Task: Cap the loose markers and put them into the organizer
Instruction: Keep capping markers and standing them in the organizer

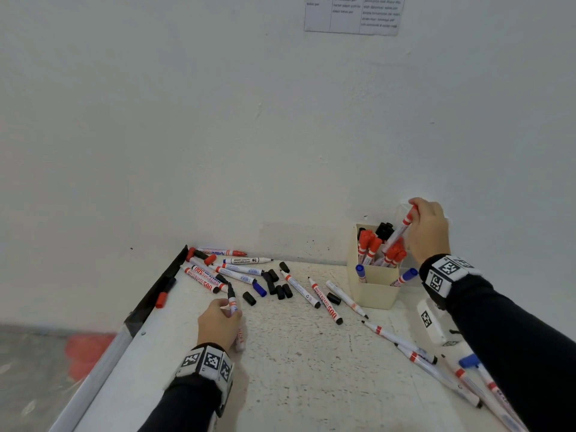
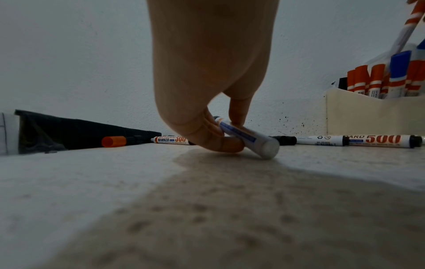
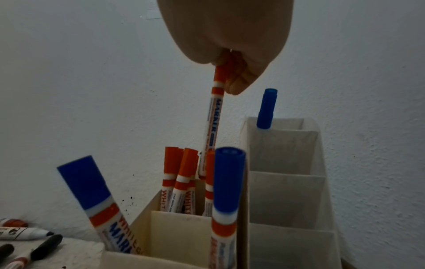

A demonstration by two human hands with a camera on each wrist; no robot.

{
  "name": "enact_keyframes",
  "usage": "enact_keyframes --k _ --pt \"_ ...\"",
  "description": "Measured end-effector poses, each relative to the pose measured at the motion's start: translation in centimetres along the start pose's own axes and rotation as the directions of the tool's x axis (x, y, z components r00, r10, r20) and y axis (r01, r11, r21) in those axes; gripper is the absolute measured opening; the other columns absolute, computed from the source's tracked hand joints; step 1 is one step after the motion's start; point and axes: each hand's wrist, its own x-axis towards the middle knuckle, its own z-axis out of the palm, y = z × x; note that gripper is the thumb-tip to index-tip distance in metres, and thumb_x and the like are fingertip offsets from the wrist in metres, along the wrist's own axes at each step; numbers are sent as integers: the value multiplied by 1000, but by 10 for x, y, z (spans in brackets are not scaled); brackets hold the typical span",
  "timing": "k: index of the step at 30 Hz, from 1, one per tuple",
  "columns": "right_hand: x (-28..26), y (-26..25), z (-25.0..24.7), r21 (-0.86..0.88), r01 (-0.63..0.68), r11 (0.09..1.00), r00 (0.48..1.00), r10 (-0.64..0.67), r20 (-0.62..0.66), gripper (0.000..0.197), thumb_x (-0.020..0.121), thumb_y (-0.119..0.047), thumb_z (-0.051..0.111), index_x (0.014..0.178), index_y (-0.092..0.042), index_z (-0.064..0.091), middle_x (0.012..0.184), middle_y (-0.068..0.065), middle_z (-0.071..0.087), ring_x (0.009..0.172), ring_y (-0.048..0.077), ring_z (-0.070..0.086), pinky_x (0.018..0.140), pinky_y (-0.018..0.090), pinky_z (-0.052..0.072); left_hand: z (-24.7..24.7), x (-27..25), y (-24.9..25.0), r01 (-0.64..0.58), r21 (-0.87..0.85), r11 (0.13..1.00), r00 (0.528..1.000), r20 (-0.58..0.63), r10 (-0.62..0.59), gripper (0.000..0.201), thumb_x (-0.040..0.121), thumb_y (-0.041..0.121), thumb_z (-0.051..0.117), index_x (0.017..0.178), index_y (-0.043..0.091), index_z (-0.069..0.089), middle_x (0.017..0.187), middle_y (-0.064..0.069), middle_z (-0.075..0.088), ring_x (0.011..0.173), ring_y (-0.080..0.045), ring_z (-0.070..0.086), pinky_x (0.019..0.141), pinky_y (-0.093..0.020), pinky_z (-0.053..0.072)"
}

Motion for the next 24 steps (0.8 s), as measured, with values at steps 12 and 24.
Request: enact_keyframes --k 12,24 --pt "-10 4 22 -178 -121 977 917 178 357 19 93 -7 48 106 0 60 97 21 64 79 28 55 67 26 38 -2 -4 5 -2 -11 1000 1000 -22 2 39 91 19 55 129 11 47 117 -11 60 104 -22 57 92 -31 45" --pt "-23 -4 42 -525 370 766 685 157 712 52 98 -38 24 146 -18 17 155 0 12 139 24 18 113 47 17 -5 -5 6 28 -30 999 989 -141 -32 35 95 19 44 128 9 45 121 -13 57 105 -27 57 91 -41 50"
